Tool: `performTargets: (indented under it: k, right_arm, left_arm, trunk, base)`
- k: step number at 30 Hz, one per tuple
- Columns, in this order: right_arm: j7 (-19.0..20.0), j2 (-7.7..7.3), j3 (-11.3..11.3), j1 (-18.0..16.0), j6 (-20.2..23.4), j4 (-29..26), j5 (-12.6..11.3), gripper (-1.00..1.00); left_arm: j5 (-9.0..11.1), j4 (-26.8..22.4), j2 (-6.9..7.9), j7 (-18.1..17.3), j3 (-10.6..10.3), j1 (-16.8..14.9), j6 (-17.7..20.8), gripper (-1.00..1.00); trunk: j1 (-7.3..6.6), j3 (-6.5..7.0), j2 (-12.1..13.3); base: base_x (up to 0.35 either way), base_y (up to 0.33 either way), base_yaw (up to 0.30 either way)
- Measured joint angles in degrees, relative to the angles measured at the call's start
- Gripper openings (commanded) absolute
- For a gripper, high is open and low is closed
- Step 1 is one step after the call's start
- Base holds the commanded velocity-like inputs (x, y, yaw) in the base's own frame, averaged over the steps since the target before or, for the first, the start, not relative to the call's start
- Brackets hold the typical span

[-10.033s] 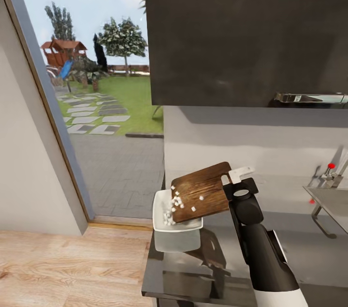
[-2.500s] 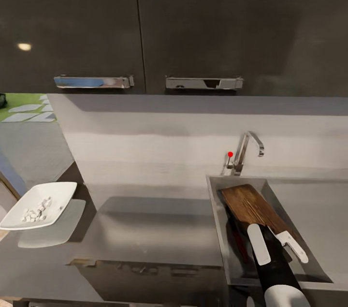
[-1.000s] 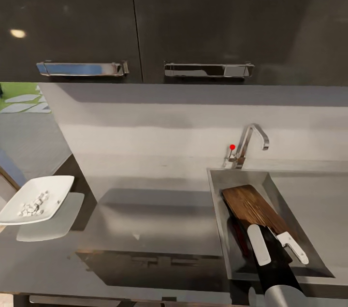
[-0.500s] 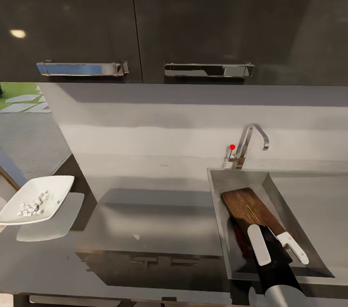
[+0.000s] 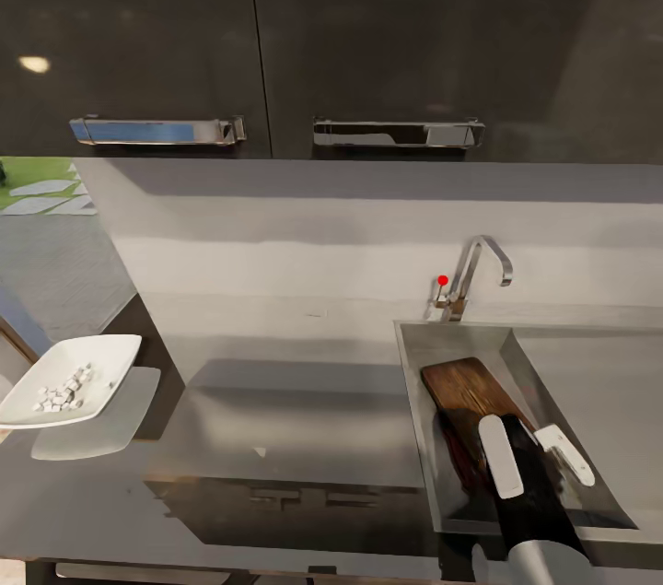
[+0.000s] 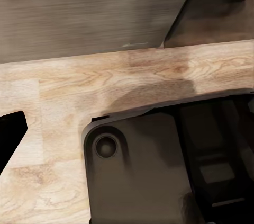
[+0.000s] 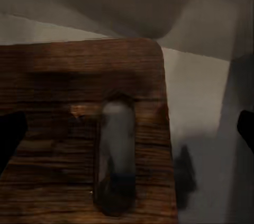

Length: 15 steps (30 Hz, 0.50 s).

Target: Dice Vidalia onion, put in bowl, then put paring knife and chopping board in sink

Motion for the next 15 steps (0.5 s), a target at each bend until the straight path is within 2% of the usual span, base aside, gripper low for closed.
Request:
performTargets:
  k: [2,4,5,8,10,12,15]
  right_arm:
    - [0.23,0.04,0.04,0.07,1.73,-4.75,0.06,1.00]
    - [1.26,0.09,0.10,0.16,5.96,-9.40,0.12,1.00]
    - [3.29,0.15,0.12,0.21,10.22,-12.67,0.20,1.00]
    - [10.37,0.16,0.10,0.35,18.46,-17.67,0.46,1.00]
    - [17.08,-0.04,0.12,0.43,24.07,-19.56,1.14,1.00]
    - [20.38,-0.23,0.23,0.45,26.09,-20.10,2.02,1.00]
    - [25.97,-0.29,1.31,0.48,27.38,-20.92,5.16,1.00]
  left_arm:
    - [0.00,0.00,-0.03,0.00,0.00,0.00,0.00,1.00]
    - [0.00,0.00,-0.03,0.00,0.00,0.00,0.00,1.00]
    - [0.00,0.00,-0.03,0.00,0.00,0.00,0.00,1.00]
    - [0.00,0.00,-0.02,0.00,0.00,0.00,0.00,1.00]
    - [0.00,0.01,-0.02,0.00,-0.01,0.00,0.00,1.00]
    - [0.00,0.01,0.00,0.00,-0.01,0.00,0.00,1.00]
    - [0.00,0.00,0.00,0.00,0.00,0.00,0.00,1.00]
  trunk:
    - [0.00,0.00,0.00]
    - [0.00,0.00,0.00]
    - [0.00,0.00,0.00]
    - [0.00,0.00,0.00]
    - [0.02,0.00,0.01]
    - [0.03,0.00,0.01]
    - [0.04,0.00,0.01]
  base:
    - [0.000,0.000,0.000]
    - [0.000,0.000,0.000]
    - [0.000,0.000,0.000]
    - [-0.007,0.000,0.000]
    - [-0.174,0.000,0.000]
    - [-0.276,0.000,0.000]
    - [-0.319,0.000,0.000]
